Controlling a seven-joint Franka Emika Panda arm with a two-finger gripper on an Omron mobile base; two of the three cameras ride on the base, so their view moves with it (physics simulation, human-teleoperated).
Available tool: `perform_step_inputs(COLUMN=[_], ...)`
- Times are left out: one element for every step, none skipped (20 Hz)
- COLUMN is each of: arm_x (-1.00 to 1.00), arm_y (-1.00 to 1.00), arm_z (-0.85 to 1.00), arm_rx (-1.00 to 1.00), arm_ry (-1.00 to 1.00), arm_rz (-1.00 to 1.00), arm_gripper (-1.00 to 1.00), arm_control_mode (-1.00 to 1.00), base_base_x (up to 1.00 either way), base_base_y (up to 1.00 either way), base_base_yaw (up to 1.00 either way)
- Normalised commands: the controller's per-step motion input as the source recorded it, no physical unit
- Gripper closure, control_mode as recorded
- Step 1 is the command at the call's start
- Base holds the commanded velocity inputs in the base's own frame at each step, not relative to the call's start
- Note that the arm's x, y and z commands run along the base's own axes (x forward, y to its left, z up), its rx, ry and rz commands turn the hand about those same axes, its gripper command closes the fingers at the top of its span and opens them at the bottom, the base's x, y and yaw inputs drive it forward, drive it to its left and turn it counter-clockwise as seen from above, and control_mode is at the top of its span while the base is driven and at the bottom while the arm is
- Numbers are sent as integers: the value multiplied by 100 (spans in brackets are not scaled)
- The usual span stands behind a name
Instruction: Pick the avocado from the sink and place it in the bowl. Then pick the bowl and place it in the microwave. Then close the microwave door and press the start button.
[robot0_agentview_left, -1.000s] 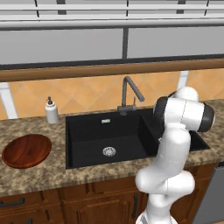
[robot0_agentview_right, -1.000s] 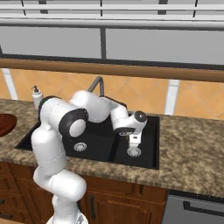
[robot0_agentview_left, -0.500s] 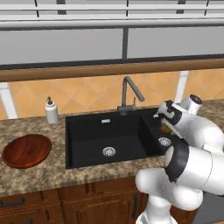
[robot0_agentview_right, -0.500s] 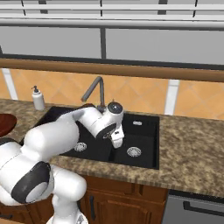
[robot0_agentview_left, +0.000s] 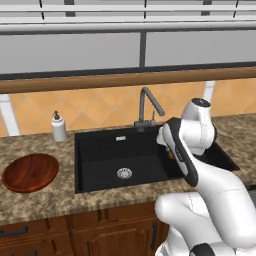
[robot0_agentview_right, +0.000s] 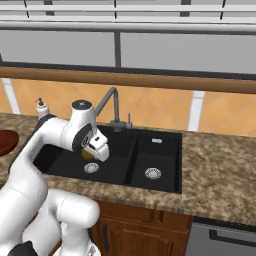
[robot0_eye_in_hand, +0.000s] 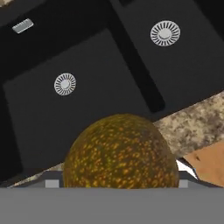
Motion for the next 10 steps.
perform_step_inputs(arm_x=[-39,-33,-15,-9,0,0,31,35,42,41], arm_y=[100,100,100,100,100,100,100,100,100,100], arm_z=[30,23,11,9,9,20,33,25,14,0], arm_rx=[-24,-23,-20,-18,-16,-14,-12,-11,-6,-4], arm_ry=[11,9,2,0,0,0,0,0,4,7], arm_rz=[65,65,66,65,61,57,48,44,43,43], arm_gripper=[100,100,100,100,100,100,100,100,100,100], arm_control_mode=[-100,-100,-100,-100,-100,-100,-100,-100,-100,-100], base_base_x=[0,0,0,0,0,0,0,0,0,0], base_base_y=[0,0,0,0,0,0,0,0,0,0], base_base_yaw=[0,0,0,0,0,0,0,0,0,0])
